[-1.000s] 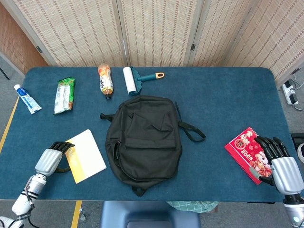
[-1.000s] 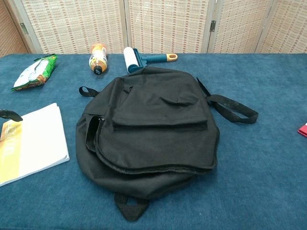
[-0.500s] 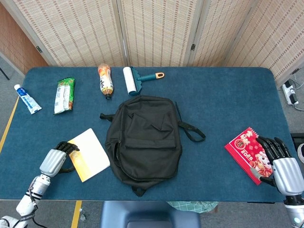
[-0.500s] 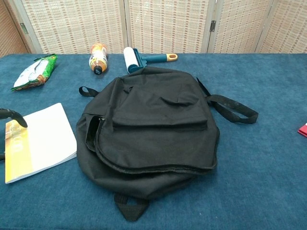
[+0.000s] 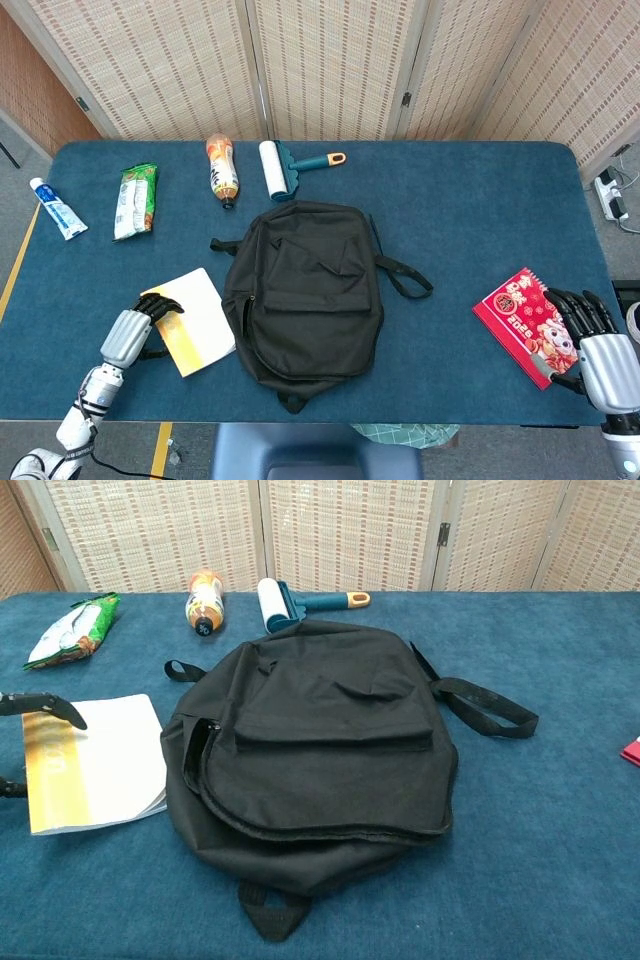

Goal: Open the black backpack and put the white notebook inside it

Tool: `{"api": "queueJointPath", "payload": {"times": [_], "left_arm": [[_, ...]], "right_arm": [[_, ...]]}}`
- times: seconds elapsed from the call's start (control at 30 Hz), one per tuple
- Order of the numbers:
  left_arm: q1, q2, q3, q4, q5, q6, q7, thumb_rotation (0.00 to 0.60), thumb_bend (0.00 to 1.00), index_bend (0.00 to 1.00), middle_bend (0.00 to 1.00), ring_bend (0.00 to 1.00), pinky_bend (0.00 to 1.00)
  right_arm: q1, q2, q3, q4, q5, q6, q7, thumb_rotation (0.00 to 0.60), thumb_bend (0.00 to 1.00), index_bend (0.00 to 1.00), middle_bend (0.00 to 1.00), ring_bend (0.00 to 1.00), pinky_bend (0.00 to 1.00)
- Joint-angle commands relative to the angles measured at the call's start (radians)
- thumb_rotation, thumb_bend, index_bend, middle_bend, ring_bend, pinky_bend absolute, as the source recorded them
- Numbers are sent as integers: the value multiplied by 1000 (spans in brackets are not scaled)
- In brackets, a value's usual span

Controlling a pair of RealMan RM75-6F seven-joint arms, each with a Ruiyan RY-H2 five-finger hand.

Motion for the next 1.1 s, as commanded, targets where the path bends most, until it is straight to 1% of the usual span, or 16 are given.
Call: {"api": "queueJointPath", "payload": {"times": [0.03, 0.3, 0.5, 0.67, 0.9, 0.97, 1.1], "left_arm": [[-10, -15, -10, 8, -1, 15, -4, 600, 318, 387, 360, 275, 214], [0, -52, -41, 47, -22, 82, -11, 600, 322, 432, 377, 296, 229], [17, -78, -53, 87, -37, 120, -28, 600, 292, 506, 382, 300, 235], [25, -104, -60, 122, -46, 140, -44, 600, 250, 562, 418, 319, 247], [31, -130, -67, 164, -54, 165, -72, 600, 240, 630, 465, 352, 253], [32, -134, -63, 174, -53, 163, -79, 600, 253, 641, 470, 357, 253], [35, -140, -53, 193, -46, 166, -84, 600, 343, 660, 470, 356, 252]], "right_arm": [[-1, 0, 0, 3, 0, 1, 3, 600, 234, 145, 168, 140, 82], [-5, 1, 1, 9, 4, 4, 10, 600, 235, 145, 168, 141, 82], [-3, 0, 0, 8, 6, -4, 9, 600, 233, 145, 168, 141, 82], [-1, 2, 0, 1, 7, -11, 3, 600, 235, 144, 168, 141, 82], [-2, 6, 0, -8, 7, -12, -5, 600, 232, 144, 168, 141, 82], [-2, 6, 0, -9, 6, -11, -6, 600, 235, 144, 168, 141, 82], [0, 6, 0, -10, 5, -14, -7, 600, 232, 145, 168, 141, 82]]}}
